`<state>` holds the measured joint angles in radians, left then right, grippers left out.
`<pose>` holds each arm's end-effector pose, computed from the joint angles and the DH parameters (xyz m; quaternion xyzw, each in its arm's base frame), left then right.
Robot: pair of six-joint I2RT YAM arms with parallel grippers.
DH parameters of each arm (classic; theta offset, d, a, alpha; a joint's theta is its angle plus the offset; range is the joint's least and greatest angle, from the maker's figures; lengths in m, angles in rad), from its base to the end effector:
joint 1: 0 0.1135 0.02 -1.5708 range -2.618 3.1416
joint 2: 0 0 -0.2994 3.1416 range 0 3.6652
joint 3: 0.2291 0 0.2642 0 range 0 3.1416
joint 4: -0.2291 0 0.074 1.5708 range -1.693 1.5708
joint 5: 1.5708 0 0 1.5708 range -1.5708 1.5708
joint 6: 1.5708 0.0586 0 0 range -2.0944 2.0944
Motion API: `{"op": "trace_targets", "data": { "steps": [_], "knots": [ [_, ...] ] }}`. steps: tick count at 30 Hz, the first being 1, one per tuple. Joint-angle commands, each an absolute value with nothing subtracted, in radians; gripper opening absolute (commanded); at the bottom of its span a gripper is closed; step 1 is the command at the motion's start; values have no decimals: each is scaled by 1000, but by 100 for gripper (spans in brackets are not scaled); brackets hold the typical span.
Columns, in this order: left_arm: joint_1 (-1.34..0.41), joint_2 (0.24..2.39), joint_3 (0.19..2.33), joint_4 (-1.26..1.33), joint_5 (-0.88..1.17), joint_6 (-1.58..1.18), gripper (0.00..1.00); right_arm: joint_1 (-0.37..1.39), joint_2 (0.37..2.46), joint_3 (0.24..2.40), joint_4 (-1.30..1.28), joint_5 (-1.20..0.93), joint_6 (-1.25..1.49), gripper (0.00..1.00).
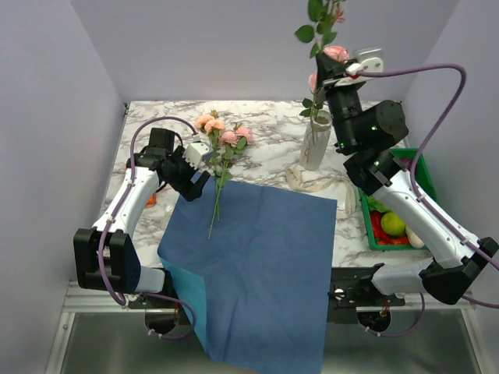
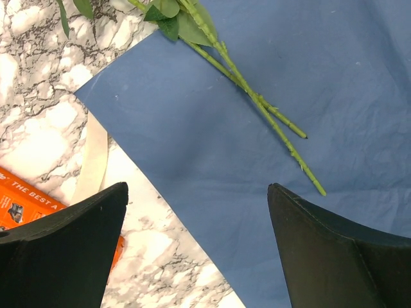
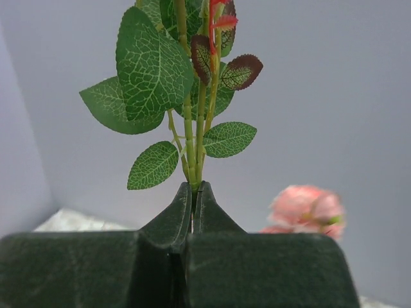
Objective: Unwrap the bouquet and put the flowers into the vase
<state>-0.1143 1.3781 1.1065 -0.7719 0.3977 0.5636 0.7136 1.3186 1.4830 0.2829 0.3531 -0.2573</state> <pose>0.2866 -0.0557 0.2855 0.3632 0.8755 -0.1290 0.2915 0.2443 0.1847 0.5605 -0.1132 0.5332 0.0973 0.8327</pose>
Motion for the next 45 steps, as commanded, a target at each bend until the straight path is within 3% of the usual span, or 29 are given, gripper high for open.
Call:
{"op": "trace_targets", "data": {
  "steps": [1, 10, 30, 32, 33, 35, 36, 37, 39, 45],
  "knots": [
    [-104, 1367, 1144, -796, 436, 560, 99, 663, 1325, 1529, 555, 442, -396, 1],
    [-91, 1381, 1155, -804, 431, 572, 99, 563, 1390, 1614, 670, 474, -379, 1],
    [-55, 1384, 1154, -821, 433, 600, 99, 488, 1373, 1338, 737, 600, -167, 1],
    [-52, 1379, 1151, -822, 433, 603, 99, 488, 1368, 1350, 684, 598, -152, 12],
    [-52, 1378, 1154, -824, 434, 604, 99, 488, 1367, 1354, 605, 598, -143, 36],
    [-51, 1371, 1157, -825, 439, 603, 99, 488, 1342, 1368, 507, 557, -92, 58],
    [-51, 1371, 1160, -825, 437, 601, 99, 488, 1332, 1370, 426, 539, -74, 79],
    [-49, 1368, 1161, -825, 439, 601, 99, 486, 1316, 1361, 405, 514, -37, 86],
    [-49, 1367, 1166, -828, 445, 600, 99, 488, 1278, 1344, 347, 499, -6, 95],
    [-48, 1355, 1164, -830, 448, 595, 99, 491, 1233, 1382, 149, 459, 74, 96]
  ]
}}
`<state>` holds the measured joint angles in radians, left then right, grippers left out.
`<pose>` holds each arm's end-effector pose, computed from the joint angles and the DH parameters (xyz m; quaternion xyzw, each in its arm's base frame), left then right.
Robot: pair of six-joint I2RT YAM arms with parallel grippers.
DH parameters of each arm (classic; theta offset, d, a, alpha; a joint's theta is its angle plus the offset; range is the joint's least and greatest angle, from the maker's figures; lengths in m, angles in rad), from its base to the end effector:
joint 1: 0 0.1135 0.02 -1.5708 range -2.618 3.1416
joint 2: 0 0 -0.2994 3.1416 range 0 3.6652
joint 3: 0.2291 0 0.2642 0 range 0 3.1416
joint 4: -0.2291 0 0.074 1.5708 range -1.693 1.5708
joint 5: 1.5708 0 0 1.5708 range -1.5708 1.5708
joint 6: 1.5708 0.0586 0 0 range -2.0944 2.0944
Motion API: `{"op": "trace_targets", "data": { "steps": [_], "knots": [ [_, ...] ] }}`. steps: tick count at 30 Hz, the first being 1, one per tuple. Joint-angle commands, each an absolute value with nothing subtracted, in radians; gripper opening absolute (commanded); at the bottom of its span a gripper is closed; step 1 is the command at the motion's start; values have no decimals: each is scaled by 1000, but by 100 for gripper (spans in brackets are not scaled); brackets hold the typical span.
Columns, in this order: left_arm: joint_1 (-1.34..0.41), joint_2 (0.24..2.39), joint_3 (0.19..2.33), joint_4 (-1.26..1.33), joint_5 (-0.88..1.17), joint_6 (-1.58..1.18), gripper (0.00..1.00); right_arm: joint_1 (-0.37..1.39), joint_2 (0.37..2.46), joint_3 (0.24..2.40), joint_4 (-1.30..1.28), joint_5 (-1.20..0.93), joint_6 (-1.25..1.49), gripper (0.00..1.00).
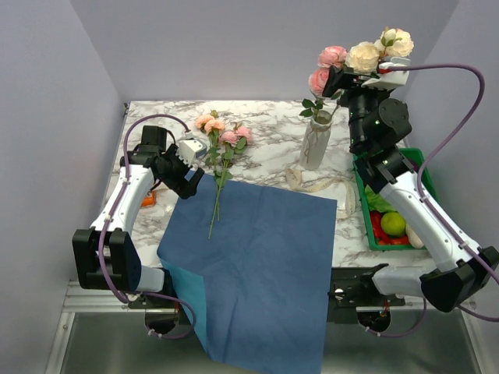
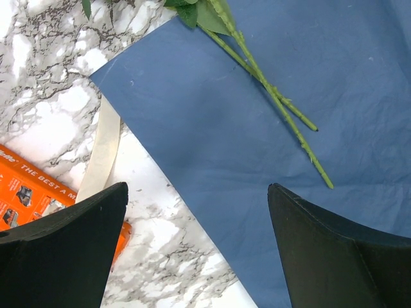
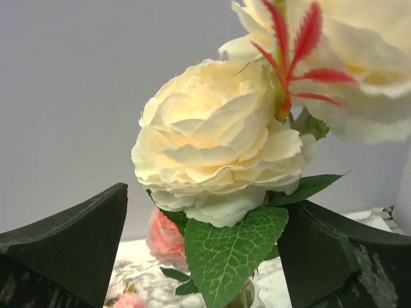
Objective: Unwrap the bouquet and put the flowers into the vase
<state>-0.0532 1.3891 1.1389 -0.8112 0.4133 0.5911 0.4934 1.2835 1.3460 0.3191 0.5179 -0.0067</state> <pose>0.2906 -0.0390 0.2909 0.3489 0.8821 -0.1259 0.2905 0.2816 0.1185 0.5231 0.0715 0.5771 0.0537 0.8117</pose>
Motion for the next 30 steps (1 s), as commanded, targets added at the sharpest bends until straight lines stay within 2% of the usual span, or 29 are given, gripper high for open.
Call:
{"op": "trace_targets", "data": {
  "steps": [1, 6, 10, 17, 20, 26, 30],
  "knots": [
    [-48, 1351, 1164, -830, 446, 594, 99, 495, 1215, 1382, 126, 433, 96, 96],
    [-43, 1347, 1172, -830, 459, 580, 99, 543, 1183, 1384, -105, 428, 207, 91],
    [-40, 1351, 1196, -839, 474, 569, 99, 652, 1198, 1313, -218, 573, 244, 91],
    [-35, 1345, 1221, -861, 483, 574, 99, 660, 1301, 1293, -521, 588, 442, 89],
    [-32, 1333, 1216, -861, 488, 574, 99, 693, 1284, 1223, -487, 506, 453, 86],
    [-25, 1327, 1210, -859, 500, 571, 99, 797, 1298, 1106, -471, 514, 529, 82],
    [-17, 1325, 1213, -864, 502, 571, 99, 871, 1354, 1103, -443, 522, 563, 82]
  ]
}}
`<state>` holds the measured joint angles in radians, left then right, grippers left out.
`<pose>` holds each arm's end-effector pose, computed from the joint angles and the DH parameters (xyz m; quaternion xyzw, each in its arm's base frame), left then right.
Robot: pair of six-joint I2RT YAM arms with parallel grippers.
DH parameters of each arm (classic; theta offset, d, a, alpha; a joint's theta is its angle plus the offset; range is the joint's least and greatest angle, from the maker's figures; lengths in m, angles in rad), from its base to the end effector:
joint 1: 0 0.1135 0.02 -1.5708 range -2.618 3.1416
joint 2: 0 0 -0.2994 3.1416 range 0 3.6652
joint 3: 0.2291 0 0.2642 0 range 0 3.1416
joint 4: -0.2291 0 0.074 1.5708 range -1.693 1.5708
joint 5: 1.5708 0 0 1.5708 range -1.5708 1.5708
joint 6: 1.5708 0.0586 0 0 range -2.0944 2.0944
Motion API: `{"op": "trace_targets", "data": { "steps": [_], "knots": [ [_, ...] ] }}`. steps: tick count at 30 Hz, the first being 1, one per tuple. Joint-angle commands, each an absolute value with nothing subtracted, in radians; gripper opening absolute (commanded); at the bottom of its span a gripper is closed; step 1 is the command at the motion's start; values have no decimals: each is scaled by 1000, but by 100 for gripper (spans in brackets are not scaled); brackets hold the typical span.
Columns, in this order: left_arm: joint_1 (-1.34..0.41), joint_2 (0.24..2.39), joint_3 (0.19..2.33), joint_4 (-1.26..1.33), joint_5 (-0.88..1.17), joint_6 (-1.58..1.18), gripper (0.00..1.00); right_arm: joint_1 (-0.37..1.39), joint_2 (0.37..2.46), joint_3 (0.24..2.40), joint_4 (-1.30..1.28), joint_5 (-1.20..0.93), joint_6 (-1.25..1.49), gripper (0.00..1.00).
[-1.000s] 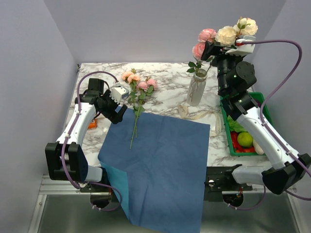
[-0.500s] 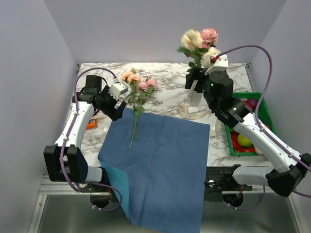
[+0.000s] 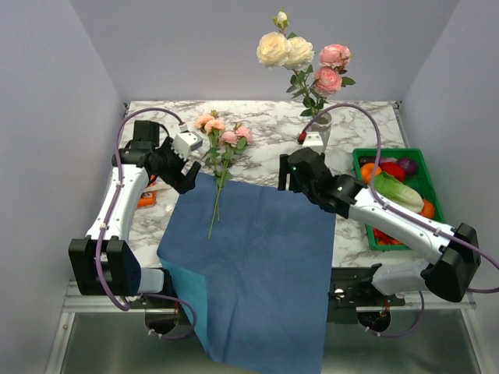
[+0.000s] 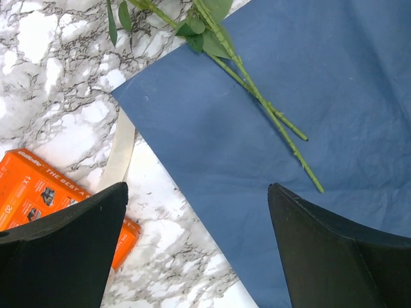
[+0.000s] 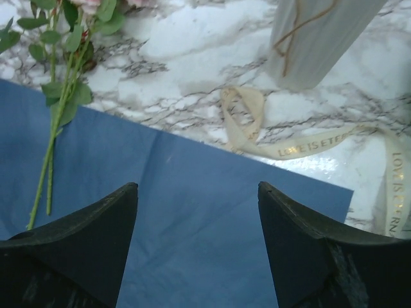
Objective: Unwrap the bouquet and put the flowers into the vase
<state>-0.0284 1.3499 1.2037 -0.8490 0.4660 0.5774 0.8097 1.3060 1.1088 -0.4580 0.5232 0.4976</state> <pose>0.2856 -0.0345 0.3215 0.3409 0.8709 -0.1383 0.3258 0.2313 0.2004 0.3349 -0.0217 0.8737 0.0754 0.4800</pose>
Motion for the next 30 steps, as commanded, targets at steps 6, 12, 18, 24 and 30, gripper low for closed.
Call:
{"op": "trace_targets", "data": {
  "steps": [6, 12, 18, 24, 30],
  "knots": [
    [-8, 1322, 1221, -873, 506, 577, 99, 953, 1572, 1208, -376, 474, 575, 77],
    [31, 1324, 1236, -900, 525, 586, 99, 957, 1854, 1463, -390, 394, 548, 70],
    [40, 1318, 1232, -917, 525, 601, 99, 956, 2127, 1800, -475, 362, 496, 66],
    [52, 1307, 1224, -922, 529, 612, 99, 946, 2324, 2049, -589, 342, 486, 60],
    [74, 1312, 1224, -928, 535, 626, 99, 905, 2394, 2091, -624, 318, 503, 45]
  ]
}}
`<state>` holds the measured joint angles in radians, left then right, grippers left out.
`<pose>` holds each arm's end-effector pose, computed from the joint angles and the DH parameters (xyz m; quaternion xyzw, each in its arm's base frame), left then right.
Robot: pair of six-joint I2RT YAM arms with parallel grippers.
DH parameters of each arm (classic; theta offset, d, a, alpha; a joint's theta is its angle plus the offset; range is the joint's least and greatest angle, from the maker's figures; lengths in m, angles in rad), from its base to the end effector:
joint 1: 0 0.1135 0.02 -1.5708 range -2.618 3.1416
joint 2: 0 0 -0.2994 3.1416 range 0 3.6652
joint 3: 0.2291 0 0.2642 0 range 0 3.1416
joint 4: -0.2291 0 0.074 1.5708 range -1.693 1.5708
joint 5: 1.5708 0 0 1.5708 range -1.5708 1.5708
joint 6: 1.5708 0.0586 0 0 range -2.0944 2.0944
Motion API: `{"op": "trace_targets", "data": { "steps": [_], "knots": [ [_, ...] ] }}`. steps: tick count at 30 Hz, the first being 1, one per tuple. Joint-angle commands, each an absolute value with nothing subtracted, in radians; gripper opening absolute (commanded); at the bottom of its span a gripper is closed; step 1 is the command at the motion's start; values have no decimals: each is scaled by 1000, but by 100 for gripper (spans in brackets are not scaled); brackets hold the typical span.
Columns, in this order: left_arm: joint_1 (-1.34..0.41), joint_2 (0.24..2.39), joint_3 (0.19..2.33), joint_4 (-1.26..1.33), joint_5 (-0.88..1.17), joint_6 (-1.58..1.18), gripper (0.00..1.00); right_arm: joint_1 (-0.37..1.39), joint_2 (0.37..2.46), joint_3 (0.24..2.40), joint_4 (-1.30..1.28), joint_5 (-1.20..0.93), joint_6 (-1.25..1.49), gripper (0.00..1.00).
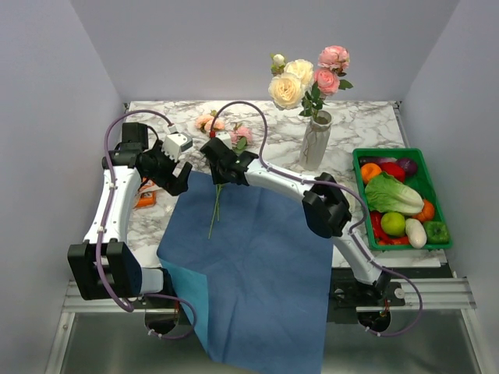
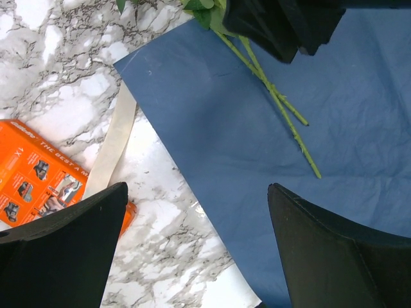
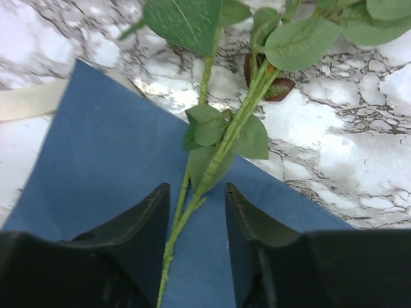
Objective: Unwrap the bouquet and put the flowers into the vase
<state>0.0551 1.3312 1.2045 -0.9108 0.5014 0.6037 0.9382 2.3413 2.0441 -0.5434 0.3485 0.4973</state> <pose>0.2766 -0.0130 0.3234 0.3161 0.8819 -0.1439 0.3190 0.3580 0.4545 0.2142 -0.1408 0.9112 0.1093 0.3714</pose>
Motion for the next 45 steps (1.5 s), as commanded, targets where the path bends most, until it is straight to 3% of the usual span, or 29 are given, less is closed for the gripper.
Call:
{"op": "trace_targets", "data": {
  "steps": [1, 12, 21, 32, 45],
  "knots": [
    [75, 1313, 1227, -930, 535, 627, 99, 900, 2402, 2100, -627, 314, 506, 44],
    [87, 1331, 1230, -936, 540, 638, 99, 882, 2422, 2098, -594, 273, 512, 44],
    [90, 1344, 1223, -936, 545, 646, 99, 882, 2364, 2020, -517, 229, 537, 60],
    [98, 1336, 1192, -937, 541, 670, 99, 884, 2269, 1908, -424, 258, 595, 55],
    [110, 1341, 1195, -939, 540, 676, 99, 867, 2402, 2095, -486, 232, 601, 54]
  ]
}}
